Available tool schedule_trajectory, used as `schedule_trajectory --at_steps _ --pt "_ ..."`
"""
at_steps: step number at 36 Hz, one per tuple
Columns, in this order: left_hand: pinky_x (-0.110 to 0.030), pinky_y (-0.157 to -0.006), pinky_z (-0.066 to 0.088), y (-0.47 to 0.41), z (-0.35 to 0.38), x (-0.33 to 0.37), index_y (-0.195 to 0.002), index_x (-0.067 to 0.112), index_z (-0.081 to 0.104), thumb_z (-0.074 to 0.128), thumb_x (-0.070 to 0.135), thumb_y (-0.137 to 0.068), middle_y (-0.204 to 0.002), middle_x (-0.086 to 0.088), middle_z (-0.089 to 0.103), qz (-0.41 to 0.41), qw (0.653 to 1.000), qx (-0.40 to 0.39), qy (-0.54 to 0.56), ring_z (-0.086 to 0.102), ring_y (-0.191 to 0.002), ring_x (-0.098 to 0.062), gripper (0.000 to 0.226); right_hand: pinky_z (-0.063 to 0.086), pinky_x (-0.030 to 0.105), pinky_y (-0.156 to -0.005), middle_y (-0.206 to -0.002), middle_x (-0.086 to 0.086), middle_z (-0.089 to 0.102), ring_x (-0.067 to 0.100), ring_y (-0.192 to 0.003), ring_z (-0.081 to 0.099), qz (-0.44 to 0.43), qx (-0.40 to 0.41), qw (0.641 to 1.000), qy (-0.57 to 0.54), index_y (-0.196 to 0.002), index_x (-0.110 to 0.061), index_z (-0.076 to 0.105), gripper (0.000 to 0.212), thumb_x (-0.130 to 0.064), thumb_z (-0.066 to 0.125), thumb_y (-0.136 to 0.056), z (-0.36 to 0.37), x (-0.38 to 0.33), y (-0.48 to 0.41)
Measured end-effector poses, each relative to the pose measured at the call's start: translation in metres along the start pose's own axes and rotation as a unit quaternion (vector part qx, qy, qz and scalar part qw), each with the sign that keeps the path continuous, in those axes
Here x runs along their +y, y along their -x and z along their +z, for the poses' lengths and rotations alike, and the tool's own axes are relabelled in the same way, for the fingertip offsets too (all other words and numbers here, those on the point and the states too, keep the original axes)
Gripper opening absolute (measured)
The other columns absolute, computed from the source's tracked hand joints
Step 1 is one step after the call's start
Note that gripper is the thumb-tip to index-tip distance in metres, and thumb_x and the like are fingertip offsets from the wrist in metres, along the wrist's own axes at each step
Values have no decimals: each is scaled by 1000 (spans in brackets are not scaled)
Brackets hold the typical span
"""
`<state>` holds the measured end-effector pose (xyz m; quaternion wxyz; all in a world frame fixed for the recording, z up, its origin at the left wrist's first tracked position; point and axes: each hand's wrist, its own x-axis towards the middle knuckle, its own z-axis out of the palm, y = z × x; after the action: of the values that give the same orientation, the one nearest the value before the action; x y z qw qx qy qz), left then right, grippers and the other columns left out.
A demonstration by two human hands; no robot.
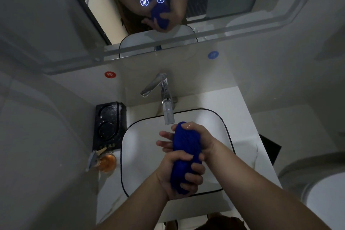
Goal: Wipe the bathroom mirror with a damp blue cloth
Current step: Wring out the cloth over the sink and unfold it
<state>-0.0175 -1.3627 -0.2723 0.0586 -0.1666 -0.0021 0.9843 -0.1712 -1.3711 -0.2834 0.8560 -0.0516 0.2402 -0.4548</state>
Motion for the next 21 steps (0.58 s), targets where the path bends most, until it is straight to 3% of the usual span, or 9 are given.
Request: schedule_trajectory --at_steps 2,4,8,11,13,15,18,21 --pt "-20 -45 40 3 -1 -1 -109 14 61 66 20 -95 -82 -1 63 12 997 65 -48 60 -59 -13 16 49 49 -104 -115 18 68 37 -106 66 12 45 999 18 -116 -7 65 27 -15 72 -91 0 -2 0" --pt "-20 -43 36 7 1 -2 -105 14 64 73 19 -90 -82 -1 59 23 981 164 -97 56 -58 -13 18 53 46 -91 -95 16 65 32 -85 65 29 81 993 80 -111 -6 66 17 -10 66 -94 3 -5 0" --pt "-23 -42 34 2 2 -4 -107 12 61 75 19 -89 -79 -3 62 50 913 346 -212 52 -56 -15 24 57 43 -79 -86 19 66 30 -75 67 25 196 949 244 -100 -5 69 7 -9 68 -95 14 -5 -6" --pt "-24 -46 35 -10 -4 -4 -105 10 59 72 26 -84 -72 -5 64 78 836 462 -286 52 -49 -17 29 62 31 -66 -81 15 71 25 -67 69 0 296 892 342 -98 -4 69 11 -14 70 -96 21 2 -15" --pt "-20 -44 33 -20 -7 -1 -99 6 60 69 31 -82 -66 -9 62 55 765 527 -367 49 -42 -19 32 58 23 -56 -78 11 70 21 -63 66 -21 353 863 360 -95 -5 66 13 -17 65 -100 22 9 -22" --pt "-16 -36 35 -29 -15 6 -98 4 63 67 31 -91 -66 -7 62 25 674 579 -458 52 -46 -17 28 61 29 -63 -76 12 69 22 -64 66 -38 401 855 327 -88 -6 63 19 -19 60 -101 15 17 -30" --pt "-26 -49 54 -30 -27 10 -107 11 62 74 35 -84 -79 -3 68 25 611 585 -533 64 -62 -14 34 64 46 -86 -75 12 72 28 -72 68 -60 466 854 226 -80 -6 65 25 -21 58 -98 -2 29 -37" --pt "-27 -57 48 -25 -25 11 -114 21 51 77 41 -81 -89 2 67 -17 540 587 -603 65 -71 -12 46 63 39 -77 -86 10 72 25 -76 69 -27 506 846 165 -86 -11 66 18 -22 58 -97 -16 36 -32"
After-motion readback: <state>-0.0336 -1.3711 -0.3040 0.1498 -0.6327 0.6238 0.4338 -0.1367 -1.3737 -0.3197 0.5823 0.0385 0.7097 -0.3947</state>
